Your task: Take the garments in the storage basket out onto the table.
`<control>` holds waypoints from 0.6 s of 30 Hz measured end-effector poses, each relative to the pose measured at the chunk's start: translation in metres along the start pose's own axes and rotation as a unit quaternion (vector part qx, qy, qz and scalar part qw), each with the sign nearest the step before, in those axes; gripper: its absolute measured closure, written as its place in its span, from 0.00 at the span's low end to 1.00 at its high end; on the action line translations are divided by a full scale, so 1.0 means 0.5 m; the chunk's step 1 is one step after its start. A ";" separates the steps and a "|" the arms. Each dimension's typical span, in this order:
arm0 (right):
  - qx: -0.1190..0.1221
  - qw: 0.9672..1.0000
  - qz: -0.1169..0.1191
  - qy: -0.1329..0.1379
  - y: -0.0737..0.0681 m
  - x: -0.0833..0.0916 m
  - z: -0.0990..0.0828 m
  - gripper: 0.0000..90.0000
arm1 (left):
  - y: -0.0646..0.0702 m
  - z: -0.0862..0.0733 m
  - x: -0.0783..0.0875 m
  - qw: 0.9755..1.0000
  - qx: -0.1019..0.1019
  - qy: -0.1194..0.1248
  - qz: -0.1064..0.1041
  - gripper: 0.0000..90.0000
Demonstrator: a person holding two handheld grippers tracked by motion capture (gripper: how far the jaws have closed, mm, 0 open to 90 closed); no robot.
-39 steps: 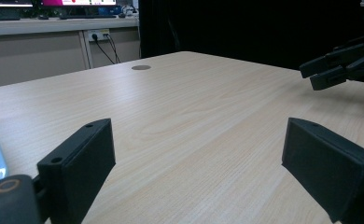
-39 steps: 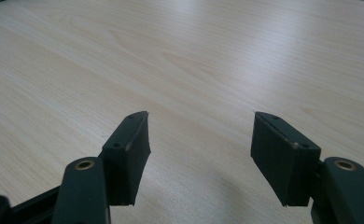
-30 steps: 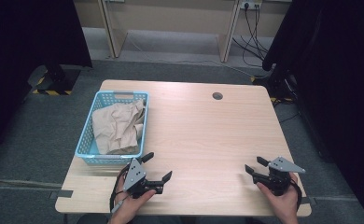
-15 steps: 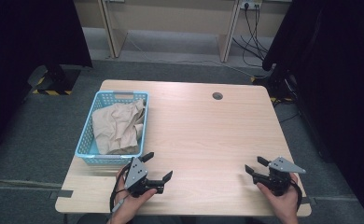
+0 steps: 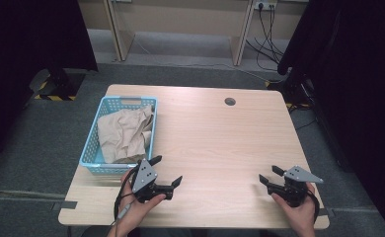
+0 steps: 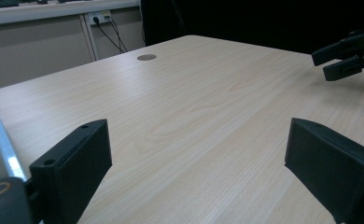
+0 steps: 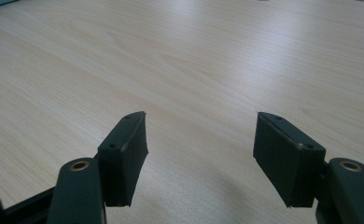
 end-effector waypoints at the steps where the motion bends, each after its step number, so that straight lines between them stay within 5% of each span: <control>1: 0.000 1.000 0.000 0.000 0.000 0.000 0.000 0.39 | -0.003 0.004 0.001 1.000 -0.002 -0.002 0.002 0.06; 18: -0.001 1.000 0.000 0.002 -0.001 0.001 0.000 0.39 | -0.079 0.069 0.015 0.999 -0.003 -0.008 0.031 0.06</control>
Point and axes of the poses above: each handheld gripper's, and its own axes: x roughly backward along the jaws, z roughly out of its top, y roughly to its right, the point moved 5 cm from there along -x, roughly forward along the jaws, and after that the axes turned 2 degrees about x, right-handed, at the moved point
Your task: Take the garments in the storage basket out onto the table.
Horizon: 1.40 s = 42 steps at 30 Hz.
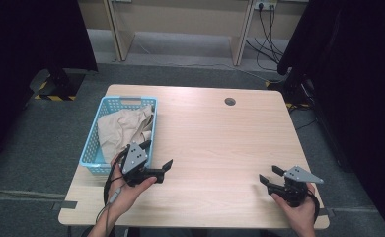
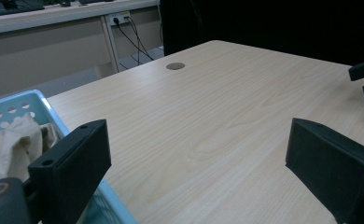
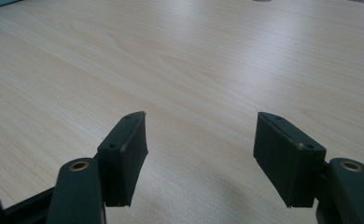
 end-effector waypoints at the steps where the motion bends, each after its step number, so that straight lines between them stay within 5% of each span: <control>1: 0.000 1.000 0.000 0.000 0.000 0.000 0.000 0.39 | -0.004 0.002 -0.001 1.000 -0.001 -0.003 0.001 0.06; 30: 0.000 1.000 -0.003 0.004 0.000 0.001 0.000 0.39 | -0.125 0.025 -0.026 0.998 0.010 -0.035 0.043 0.08; 34: -0.001 1.000 -0.003 0.005 0.000 0.002 0.000 0.39 | -0.137 0.026 -0.030 0.997 0.033 -0.049 0.040 0.08; 37: 0.000 1.000 -0.003 0.004 0.000 0.002 0.000 0.39 | -0.137 0.043 -0.024 0.998 0.048 -0.029 0.027 0.09; 42: -0.002 1.000 -0.003 0.003 0.001 0.003 -0.001 0.39 | -0.151 0.064 -0.019 0.998 0.036 -0.022 0.043 0.09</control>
Point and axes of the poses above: each handheld gripper's, and its own axes: x roughly backward along the jaws, z roughly out of its top, y roughly to its right, the point moved 5 cm from there along -x, roughly forward along the jaws, and after that the axes turned 2 degrees about x, right-handed, at the moved point
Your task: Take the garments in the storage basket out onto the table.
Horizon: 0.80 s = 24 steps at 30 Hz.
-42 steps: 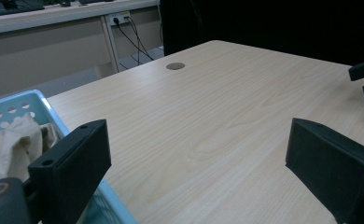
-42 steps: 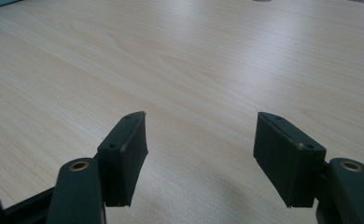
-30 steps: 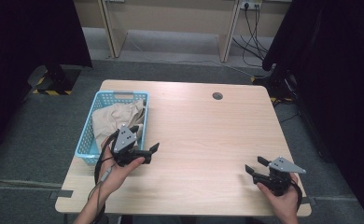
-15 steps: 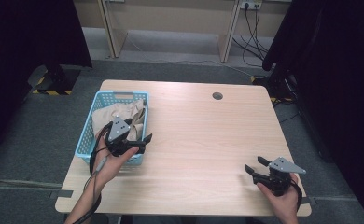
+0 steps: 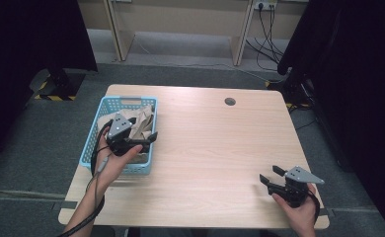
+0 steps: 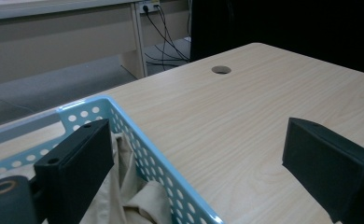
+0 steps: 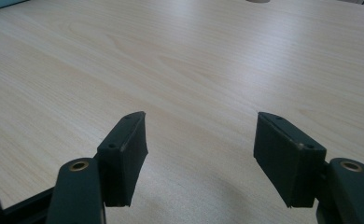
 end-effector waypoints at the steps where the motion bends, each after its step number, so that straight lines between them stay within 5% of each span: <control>1: 0.000 1.000 0.000 0.000 0.000 0.000 0.000 0.39 | -0.003 0.002 0.000 1.000 -0.002 0.000 0.005 0.09; 24: -0.001 1.000 0.000 0.000 0.000 0.001 0.000 0.39 | -0.069 0.005 -0.031 0.998 -0.024 -0.038 0.051 0.09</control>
Point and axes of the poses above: each handheld gripper's, and its own axes: x roughly backward along the jaws, z roughly out of its top, y roughly to its right, the point moved 5 cm from there along -x, roughly forward along the jaws, and after that the axes turned 2 degrees about x, right-handed, at the moved point
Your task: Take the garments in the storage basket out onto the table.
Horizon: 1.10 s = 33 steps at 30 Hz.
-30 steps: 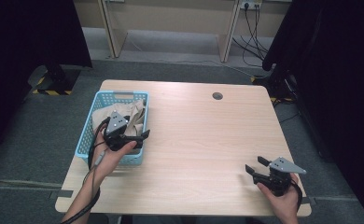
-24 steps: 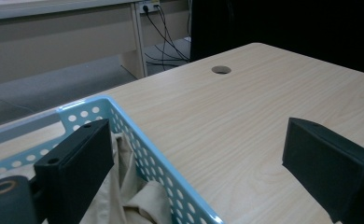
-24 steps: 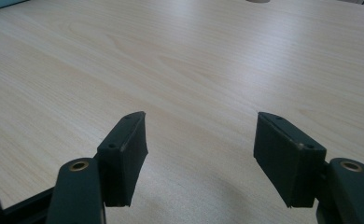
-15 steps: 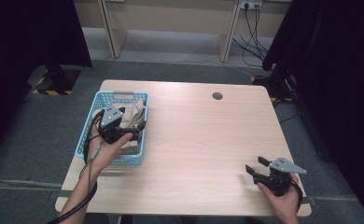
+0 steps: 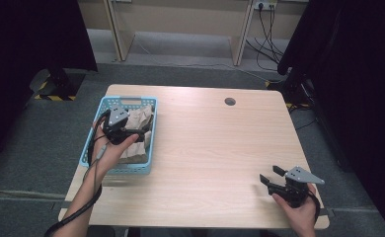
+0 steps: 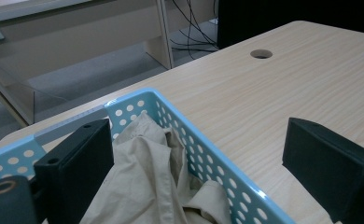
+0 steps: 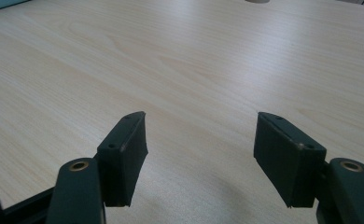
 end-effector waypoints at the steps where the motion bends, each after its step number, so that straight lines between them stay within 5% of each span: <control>1: 0.000 1.000 0.000 0.000 0.000 0.000 0.000 0.39 | -0.002 -0.001 -0.003 1.000 0.000 -0.002 0.002 0.08; 13: -0.004 1.000 -0.001 0.003 0.002 0.001 0.000 0.37 | -0.020 -0.015 -0.029 0.999 -0.003 -0.030 0.014 0.07; 24: -0.017 1.000 -0.004 0.009 0.007 0.003 0.000 0.21 | -0.026 -0.021 -0.043 0.999 -0.002 -0.039 0.018 0.07; 33: -0.015 1.000 -0.005 0.006 0.006 0.002 0.000 0.20 | -0.044 -0.042 -0.060 0.997 0.000 -0.071 0.031 0.07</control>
Point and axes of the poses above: each handheld gripper's, and its own axes: x roughly backward along the jaws, z roughly out of its top, y roughly to its right, the point moved 5 cm from there along -x, roughly forward along the jaws, and after that the axes turned 2 degrees about x, right-handed, at the moved point
